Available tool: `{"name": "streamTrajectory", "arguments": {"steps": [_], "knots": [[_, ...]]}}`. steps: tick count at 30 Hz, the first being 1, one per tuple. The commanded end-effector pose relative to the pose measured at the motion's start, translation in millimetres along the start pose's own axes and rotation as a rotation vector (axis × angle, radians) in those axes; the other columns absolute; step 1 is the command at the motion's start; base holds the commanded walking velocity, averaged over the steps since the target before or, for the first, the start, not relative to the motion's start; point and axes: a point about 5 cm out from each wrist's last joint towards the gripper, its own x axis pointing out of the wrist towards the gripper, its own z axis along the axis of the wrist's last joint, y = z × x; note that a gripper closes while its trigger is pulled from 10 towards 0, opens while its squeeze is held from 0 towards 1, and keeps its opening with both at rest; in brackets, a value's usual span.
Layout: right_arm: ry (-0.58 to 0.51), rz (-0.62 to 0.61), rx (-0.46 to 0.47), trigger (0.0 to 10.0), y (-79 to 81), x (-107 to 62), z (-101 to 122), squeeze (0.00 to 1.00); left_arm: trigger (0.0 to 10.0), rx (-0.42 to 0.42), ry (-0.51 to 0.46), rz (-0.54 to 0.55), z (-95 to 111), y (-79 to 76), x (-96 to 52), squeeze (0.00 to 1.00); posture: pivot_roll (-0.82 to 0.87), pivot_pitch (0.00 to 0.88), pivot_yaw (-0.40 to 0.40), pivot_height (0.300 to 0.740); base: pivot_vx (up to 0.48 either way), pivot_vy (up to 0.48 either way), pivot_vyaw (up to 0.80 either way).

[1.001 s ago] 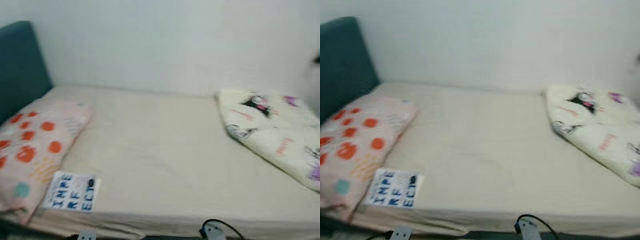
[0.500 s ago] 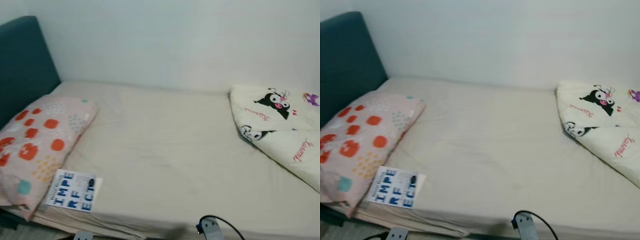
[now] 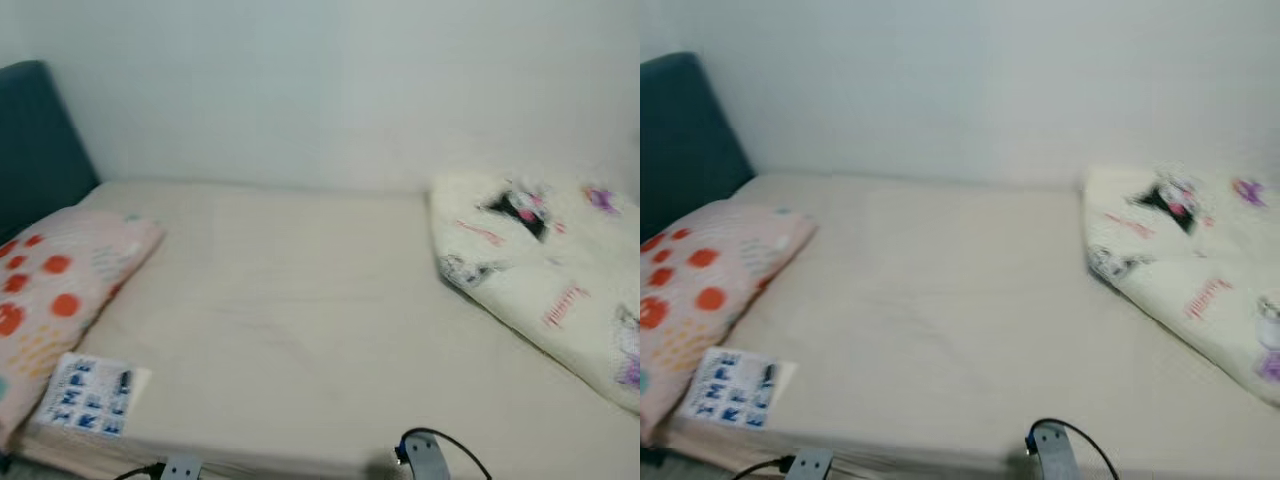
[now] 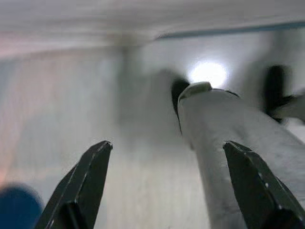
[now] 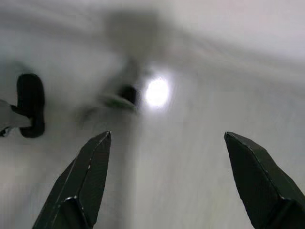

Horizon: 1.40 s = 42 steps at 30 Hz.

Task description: Clean up the room

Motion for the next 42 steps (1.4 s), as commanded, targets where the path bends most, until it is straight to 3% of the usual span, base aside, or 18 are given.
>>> {"name": "streamTrajectory", "arguments": {"steps": [1, 17, 42], "knots": [[-0.013, 0.012, 0.019, 10.0, 4.9, 0.1, 2.2, 0.00, 10.0, 0.012, 0.023, 0.001, -4.2, -0.4, -0.3, 0.00, 0.01, 0.084, 0.011, 0.740, 0.000, -0.480, -0.80], [-0.041, 0.000, 0.024, 10.0, 4.3, 0.1, 6.4, 0.00, 10.0, 0.016, 0.032, 0.005, -10.8, 6.9, -2.0, 0.00, 0.00, 0.088, 0.013, 0.740, 0.000, -0.480, -0.05], [-0.069, -0.006, 0.024, 10.0, 1.2, 0.0, 9.5, 0.00, 10.0, 0.015, 0.040, -0.003, -14.4, 3.5, -2.2, 0.00, -0.01, 0.082, 0.004, 0.740, 0.000, -0.480, 0.00]]}}
